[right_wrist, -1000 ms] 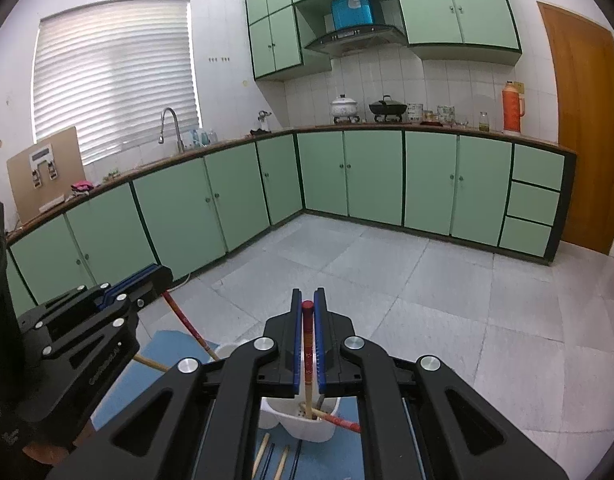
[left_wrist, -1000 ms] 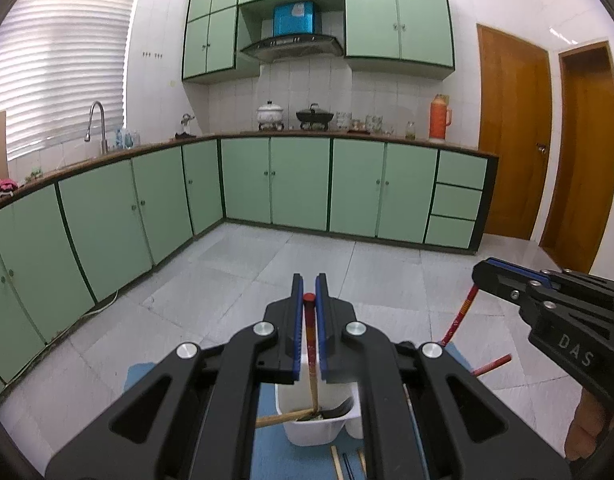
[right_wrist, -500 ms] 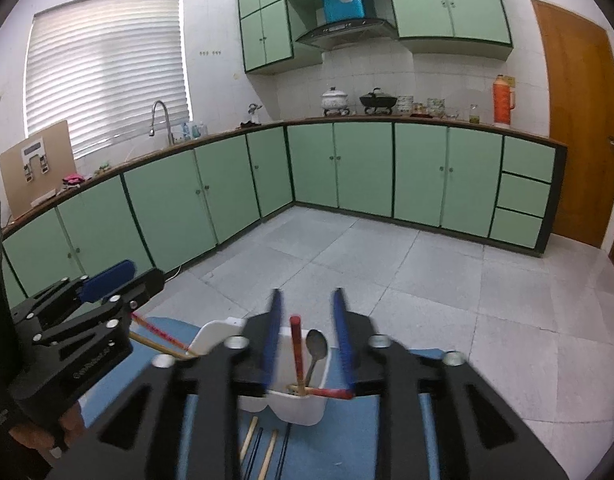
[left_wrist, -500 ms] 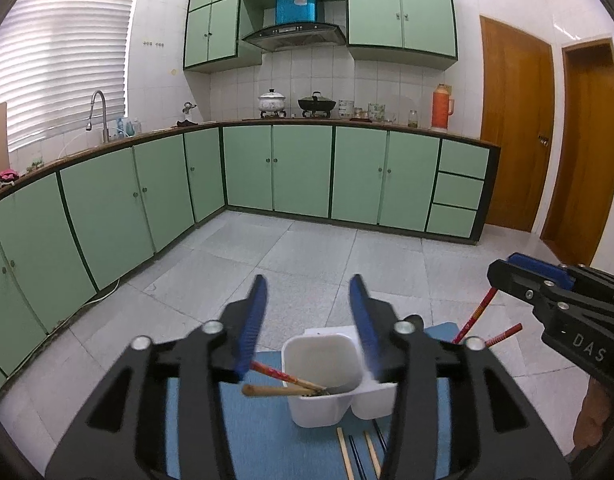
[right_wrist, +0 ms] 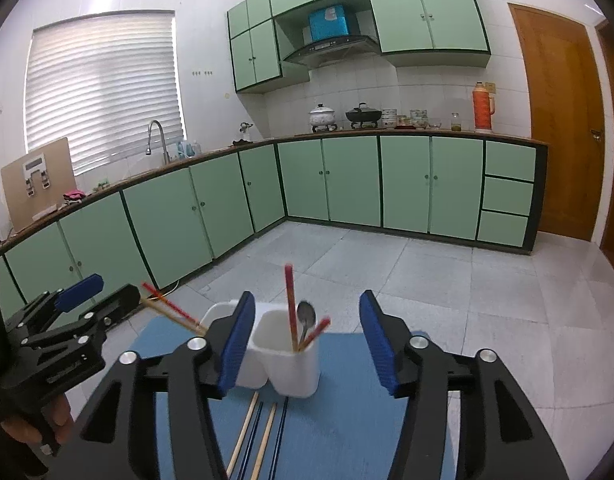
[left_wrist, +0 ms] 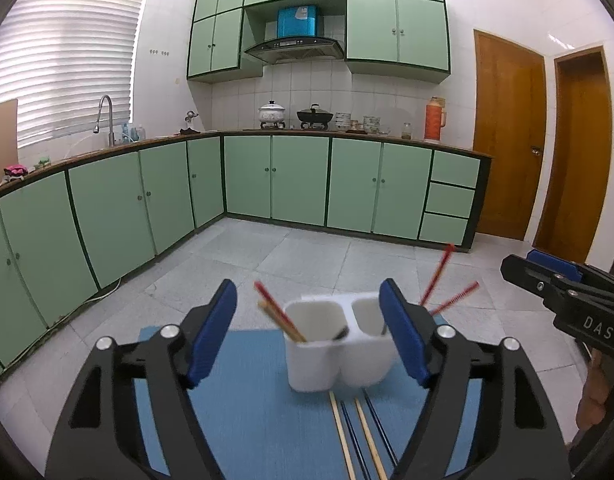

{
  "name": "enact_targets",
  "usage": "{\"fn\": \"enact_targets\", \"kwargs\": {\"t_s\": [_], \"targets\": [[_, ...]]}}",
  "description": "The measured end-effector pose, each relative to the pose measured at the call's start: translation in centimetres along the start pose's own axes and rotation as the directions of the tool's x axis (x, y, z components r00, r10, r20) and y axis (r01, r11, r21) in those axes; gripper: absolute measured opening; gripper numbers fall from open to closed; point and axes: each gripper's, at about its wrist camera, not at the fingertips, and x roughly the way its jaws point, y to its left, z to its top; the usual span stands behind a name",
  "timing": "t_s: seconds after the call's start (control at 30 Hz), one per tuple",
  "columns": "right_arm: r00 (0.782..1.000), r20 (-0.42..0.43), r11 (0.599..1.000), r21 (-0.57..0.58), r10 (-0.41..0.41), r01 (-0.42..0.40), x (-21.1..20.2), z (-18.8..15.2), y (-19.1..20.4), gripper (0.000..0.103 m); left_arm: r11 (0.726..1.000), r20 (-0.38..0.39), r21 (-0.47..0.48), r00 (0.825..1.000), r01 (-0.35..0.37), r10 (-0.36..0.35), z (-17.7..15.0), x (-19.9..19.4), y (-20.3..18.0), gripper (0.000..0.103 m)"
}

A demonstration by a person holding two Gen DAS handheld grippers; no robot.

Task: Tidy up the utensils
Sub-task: 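Move both open tools back down over the remaining chopsticks on the mat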

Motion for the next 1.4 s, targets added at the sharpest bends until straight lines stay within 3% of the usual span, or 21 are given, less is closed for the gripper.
{"fn": "enact_targets", "kwargs": {"t_s": [0.13,0.2,0.3,0.43,0.67,1.13,1.4], "targets": [[1.0,-0.005,1.0,0.011,-0.009,0.009,-1.9,-2.1,0.1,0.073,1.0,-0.001,0.004,1.0,-0.007,0.007,-1.7,-2.3,0.1,0.086],[1.0,-0.012,1.0,0.018,-0.011,0.011,-2.7,-3.0,0.2,0.082,1.0,-0.009,-0.004,1.0,-0.003,0.003,-2.7,-3.6,0.4,0.088],[1.0,-0.022,0.999,0.029,-0.022,0.022,-4.1,-4.8,0.5,0.089,1.0,-0.022,-0.01,1.0,-0.003,0.003,-4.1,-5.1,0.8,0.09],[0.999,-0.045,0.999,0.035,-0.023,0.025,-5.4,-7.2,0.5,0.092,1.0,-0.056,-0.006,0.998,-0.014,0.013,-6.1,-6.5,1.4,0.092],[0.987,-0.156,0.998,0.043,-0.044,0.052,-5.5,-12.7,0.7,0.092,0.999,-0.162,-0.007,0.986,-0.041,0.039,-10.8,-7.3,2.4,0.093],[0.958,-0.281,0.998,0.01,-0.053,0.058,-5.3,-19.8,2.4,0.083,0.998,-0.285,0.033,0.957,-0.044,0.051,-17.1,-7.8,2.5,0.093],[0.937,-0.348,0.999,-0.01,-0.037,0.035,-3.9,-22.0,3.4,0.054,0.998,-0.335,0.05,0.94,-0.046,0.06,-18.9,-7.3,2.5,0.093]]}}
